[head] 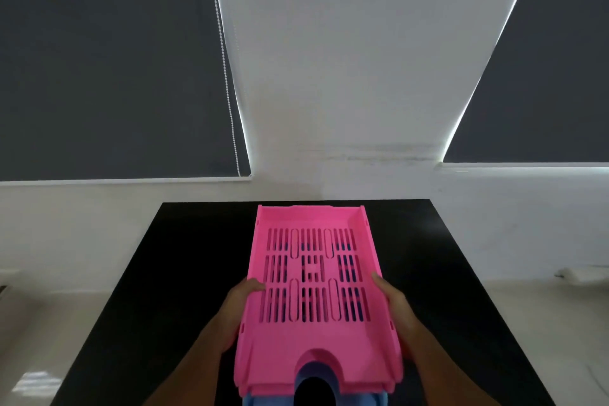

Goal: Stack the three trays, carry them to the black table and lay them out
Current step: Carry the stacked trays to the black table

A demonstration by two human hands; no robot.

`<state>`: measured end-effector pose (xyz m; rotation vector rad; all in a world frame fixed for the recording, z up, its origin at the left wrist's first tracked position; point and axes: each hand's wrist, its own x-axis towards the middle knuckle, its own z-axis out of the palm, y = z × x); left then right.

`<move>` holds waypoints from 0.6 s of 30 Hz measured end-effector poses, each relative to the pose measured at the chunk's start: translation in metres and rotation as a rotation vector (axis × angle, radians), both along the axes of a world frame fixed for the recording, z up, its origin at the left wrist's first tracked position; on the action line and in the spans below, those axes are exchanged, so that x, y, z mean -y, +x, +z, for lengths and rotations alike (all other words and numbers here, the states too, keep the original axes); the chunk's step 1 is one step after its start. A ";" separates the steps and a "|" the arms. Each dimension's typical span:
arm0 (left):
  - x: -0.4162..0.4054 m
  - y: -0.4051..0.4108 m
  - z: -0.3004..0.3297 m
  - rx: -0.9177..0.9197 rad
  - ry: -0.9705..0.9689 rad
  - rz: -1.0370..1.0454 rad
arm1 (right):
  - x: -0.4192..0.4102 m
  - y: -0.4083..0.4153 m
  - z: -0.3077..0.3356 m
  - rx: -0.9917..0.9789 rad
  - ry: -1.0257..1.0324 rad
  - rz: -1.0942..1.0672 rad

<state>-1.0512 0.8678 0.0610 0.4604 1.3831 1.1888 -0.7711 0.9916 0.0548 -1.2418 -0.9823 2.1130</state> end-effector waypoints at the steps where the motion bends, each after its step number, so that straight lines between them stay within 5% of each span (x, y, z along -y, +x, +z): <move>1: -0.007 -0.007 -0.002 -0.001 0.003 -0.011 | -0.007 -0.006 -0.002 -0.001 -0.003 -0.003; 18: -0.055 -0.027 -0.019 -0.083 -0.040 -0.027 | -0.068 -0.031 -0.026 0.100 0.040 0.095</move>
